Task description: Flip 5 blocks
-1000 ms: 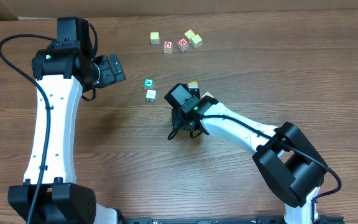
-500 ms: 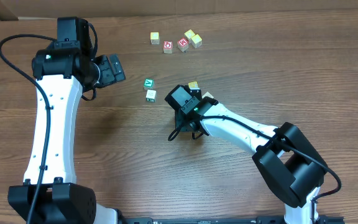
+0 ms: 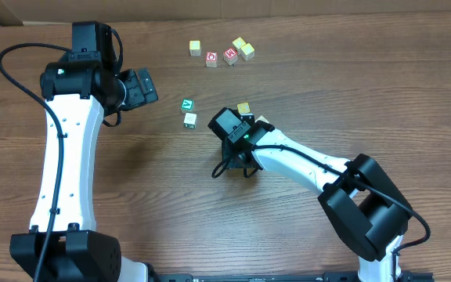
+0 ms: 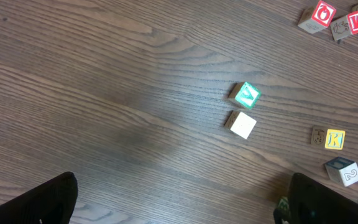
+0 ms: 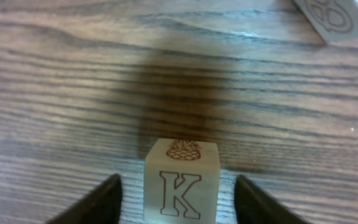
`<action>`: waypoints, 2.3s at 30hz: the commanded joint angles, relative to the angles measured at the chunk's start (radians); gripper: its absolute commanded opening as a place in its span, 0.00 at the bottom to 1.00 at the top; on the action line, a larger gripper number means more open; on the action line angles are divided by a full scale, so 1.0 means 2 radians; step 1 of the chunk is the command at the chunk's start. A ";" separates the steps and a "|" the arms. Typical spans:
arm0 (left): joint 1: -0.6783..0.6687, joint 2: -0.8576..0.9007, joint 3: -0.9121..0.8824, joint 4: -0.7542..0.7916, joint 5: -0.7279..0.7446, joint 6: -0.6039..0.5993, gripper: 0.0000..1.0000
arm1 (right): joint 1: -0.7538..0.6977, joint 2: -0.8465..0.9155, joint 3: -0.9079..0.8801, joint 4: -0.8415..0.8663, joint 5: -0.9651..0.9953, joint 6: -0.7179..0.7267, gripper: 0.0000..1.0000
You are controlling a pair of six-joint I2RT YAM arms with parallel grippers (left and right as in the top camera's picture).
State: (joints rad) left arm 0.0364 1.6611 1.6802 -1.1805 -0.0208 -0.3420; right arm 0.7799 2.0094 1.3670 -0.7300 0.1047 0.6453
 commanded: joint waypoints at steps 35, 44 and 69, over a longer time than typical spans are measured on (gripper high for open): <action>-0.002 0.003 0.013 0.002 -0.006 -0.010 1.00 | -0.128 0.051 0.138 -0.073 -0.019 -0.173 0.66; -0.002 0.003 0.013 0.002 -0.006 -0.010 1.00 | -0.123 0.051 0.102 -0.054 -0.019 -0.003 0.62; -0.002 0.003 0.013 0.002 -0.006 -0.011 1.00 | -0.109 0.051 0.102 -0.044 0.011 0.138 0.52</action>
State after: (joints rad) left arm 0.0364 1.6611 1.6802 -1.1809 -0.0204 -0.3424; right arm 0.5434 2.1117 1.5776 -0.8276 0.0986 0.9024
